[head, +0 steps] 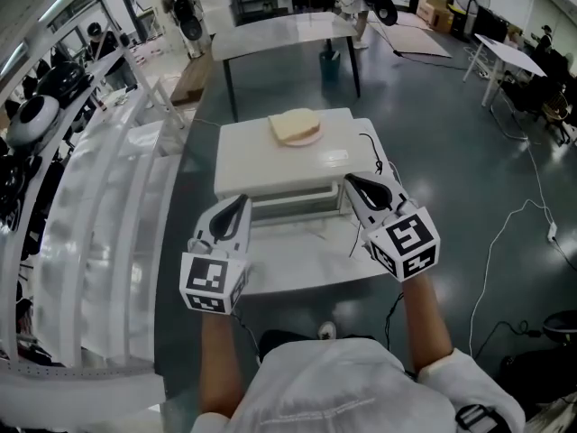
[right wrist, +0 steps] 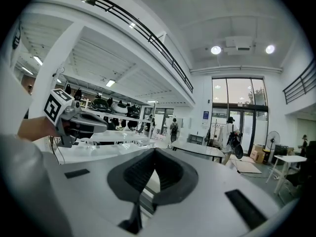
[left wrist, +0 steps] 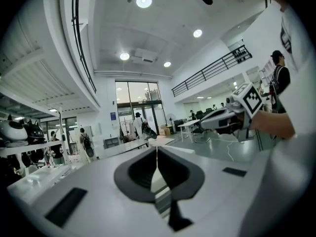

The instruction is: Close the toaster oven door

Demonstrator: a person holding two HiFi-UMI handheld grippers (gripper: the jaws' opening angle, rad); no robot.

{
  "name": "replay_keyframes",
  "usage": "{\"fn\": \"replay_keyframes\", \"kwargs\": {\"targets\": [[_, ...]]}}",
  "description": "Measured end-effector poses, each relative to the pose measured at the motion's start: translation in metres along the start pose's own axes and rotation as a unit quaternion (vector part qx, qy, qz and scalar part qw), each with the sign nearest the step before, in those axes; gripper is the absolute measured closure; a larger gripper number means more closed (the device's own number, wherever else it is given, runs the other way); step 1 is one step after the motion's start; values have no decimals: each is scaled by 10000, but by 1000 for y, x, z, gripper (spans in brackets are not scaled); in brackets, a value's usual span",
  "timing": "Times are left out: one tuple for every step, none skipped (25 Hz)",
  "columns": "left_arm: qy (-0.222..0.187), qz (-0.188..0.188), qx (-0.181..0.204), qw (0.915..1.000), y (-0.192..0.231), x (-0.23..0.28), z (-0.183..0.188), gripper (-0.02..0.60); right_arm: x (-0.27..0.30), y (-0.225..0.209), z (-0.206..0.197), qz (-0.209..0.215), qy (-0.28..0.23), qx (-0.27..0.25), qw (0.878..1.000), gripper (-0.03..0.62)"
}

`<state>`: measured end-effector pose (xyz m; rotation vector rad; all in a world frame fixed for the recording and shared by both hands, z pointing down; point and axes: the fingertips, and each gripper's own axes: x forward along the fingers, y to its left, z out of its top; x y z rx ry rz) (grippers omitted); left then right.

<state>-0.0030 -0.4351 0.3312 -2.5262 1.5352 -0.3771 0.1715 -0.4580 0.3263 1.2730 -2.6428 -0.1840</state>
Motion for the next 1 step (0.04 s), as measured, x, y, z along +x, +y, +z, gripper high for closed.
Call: {"fn": "replay_keyframes", "kwargs": {"targets": [[12, -6, -4, 10000, 0, 2, 0, 561, 1, -1, -1, 9, 8, 7, 10000, 579]]}}
